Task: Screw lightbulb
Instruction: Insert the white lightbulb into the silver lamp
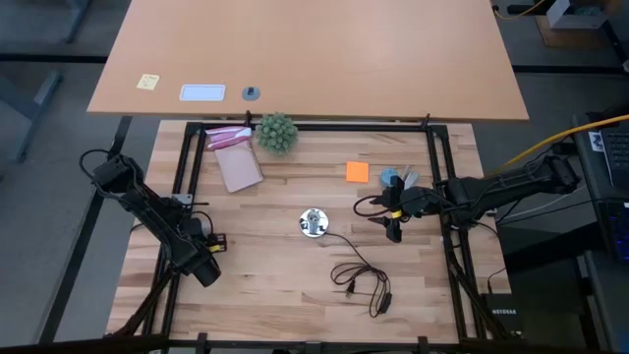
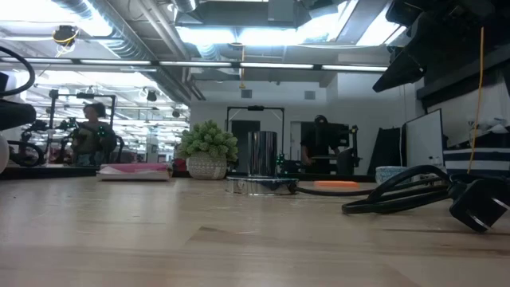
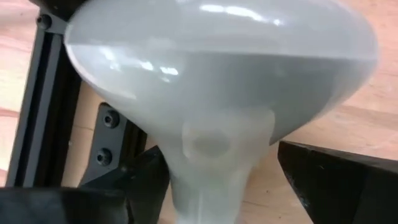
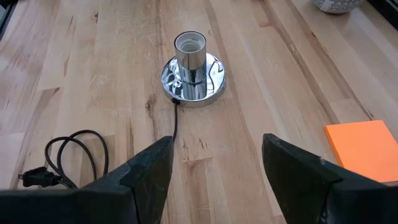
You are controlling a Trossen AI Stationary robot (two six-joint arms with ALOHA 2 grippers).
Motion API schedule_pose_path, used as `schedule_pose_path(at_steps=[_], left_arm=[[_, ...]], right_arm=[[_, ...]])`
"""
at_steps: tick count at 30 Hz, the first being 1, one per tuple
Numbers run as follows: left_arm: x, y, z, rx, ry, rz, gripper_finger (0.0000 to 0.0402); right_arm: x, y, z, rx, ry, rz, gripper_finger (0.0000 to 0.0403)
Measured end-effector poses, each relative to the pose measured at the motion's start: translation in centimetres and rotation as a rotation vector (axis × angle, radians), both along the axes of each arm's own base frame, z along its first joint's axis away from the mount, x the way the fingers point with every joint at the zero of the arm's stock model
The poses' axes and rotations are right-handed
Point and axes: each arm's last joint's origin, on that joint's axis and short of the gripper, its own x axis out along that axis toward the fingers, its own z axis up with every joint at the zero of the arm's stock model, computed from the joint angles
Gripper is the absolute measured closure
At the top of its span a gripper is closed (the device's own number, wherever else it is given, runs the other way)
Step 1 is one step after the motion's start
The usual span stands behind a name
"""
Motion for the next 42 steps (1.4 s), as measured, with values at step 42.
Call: schedule_pose_path(at_steps=[42], left_arm=[[-0.01, 0.04, 0.03, -0.050, 0.122, -0.336, 0.0217]], right_arm=[[0.00, 0.00, 0.01, 0.000, 0.000, 0.000, 0.0157]])
